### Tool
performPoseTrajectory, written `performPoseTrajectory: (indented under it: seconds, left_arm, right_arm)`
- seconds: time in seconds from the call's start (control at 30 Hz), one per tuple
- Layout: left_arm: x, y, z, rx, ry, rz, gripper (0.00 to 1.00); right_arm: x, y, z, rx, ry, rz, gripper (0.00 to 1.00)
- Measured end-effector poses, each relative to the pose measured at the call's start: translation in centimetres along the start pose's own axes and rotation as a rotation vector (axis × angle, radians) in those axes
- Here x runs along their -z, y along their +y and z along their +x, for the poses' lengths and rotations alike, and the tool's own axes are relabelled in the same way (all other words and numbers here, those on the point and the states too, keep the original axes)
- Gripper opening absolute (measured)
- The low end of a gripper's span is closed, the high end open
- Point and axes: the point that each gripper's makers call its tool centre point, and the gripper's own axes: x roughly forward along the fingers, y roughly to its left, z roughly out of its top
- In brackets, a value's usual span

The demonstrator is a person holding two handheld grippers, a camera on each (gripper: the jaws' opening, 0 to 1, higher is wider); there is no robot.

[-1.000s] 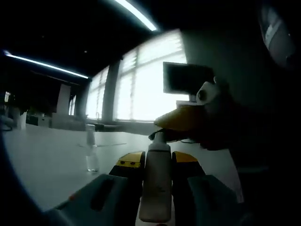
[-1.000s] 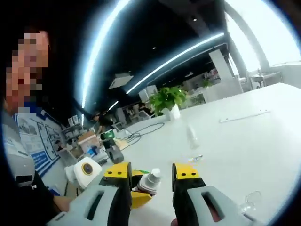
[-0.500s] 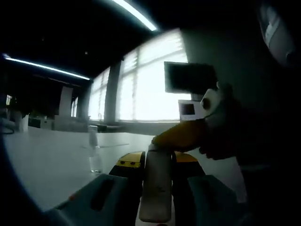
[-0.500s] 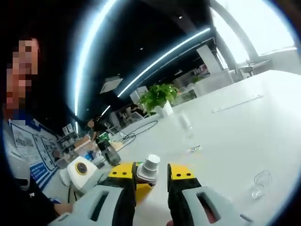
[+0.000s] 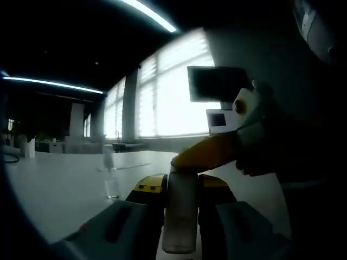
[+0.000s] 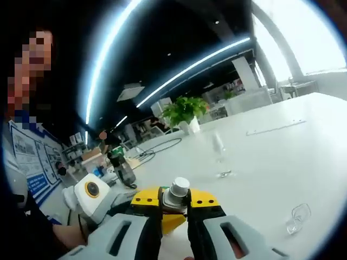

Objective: Clamp pump bottle remove cover press pump head put on cover

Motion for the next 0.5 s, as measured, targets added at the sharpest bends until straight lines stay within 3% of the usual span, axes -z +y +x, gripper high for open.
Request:
performPoseTrajectory:
  seconds: [0.2,0.5]
  left_arm:
    - [0.6,-0.1,0.1,0.007,0.022,-0.004,0.13]
    - [1.0,-0.5,0.3,0.023,0.044,-0.007,0.13]
  right_arm:
    - [-0.1,1.0,-0.1,0.031,0.000,-0.169,0.10]
    - [0.2,1.7,-0.3,0.066,0.009,-0.357,0.09]
